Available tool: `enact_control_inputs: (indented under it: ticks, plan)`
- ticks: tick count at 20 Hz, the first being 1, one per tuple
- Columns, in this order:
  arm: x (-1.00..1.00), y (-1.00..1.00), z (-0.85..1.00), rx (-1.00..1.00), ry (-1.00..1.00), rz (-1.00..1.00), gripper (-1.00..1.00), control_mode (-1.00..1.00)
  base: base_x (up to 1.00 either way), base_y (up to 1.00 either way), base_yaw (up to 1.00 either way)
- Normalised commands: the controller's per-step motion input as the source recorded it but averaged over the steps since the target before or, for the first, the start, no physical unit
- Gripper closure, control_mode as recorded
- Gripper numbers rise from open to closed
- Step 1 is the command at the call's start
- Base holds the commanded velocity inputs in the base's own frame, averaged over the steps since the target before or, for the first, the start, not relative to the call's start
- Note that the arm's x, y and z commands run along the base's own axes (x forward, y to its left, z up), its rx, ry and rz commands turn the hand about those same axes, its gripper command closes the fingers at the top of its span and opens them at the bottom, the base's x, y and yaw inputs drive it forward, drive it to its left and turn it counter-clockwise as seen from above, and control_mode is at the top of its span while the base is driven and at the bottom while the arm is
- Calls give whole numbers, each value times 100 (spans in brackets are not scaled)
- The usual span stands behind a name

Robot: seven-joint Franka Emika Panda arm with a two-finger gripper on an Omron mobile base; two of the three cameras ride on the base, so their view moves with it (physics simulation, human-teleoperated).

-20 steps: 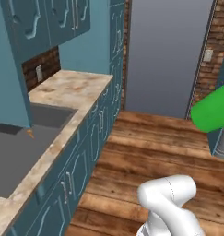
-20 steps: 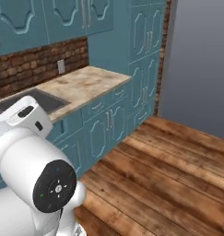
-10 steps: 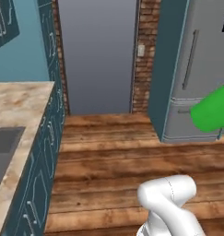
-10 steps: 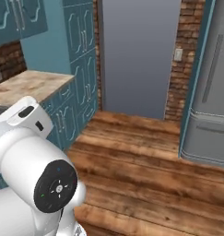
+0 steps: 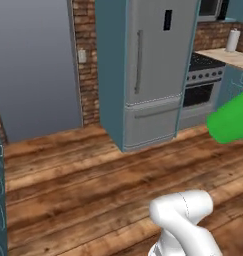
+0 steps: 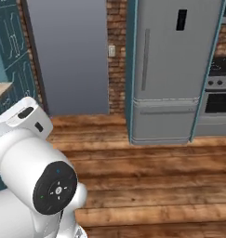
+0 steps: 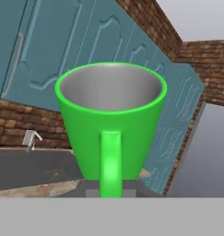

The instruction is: Open the cabinet directly in front. Then move the liquor and the mug to the dining counter with the jar on it.

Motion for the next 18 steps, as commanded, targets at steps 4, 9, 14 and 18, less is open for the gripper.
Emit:
enact_control_inputs:
  ticks: [4, 9, 14, 18]
  plan:
    - [0, 0, 0, 0, 0, 0, 100, 100, 0, -31, -55]
    - [0, 0, 0, 0, 0, 0, 100, 100, 0, -31, -51]
    - [0, 0, 0, 0, 0, 0, 100, 100, 0, -23, -48]
    - [0, 0, 0, 0, 0, 0, 100, 100, 0, -30, -44]
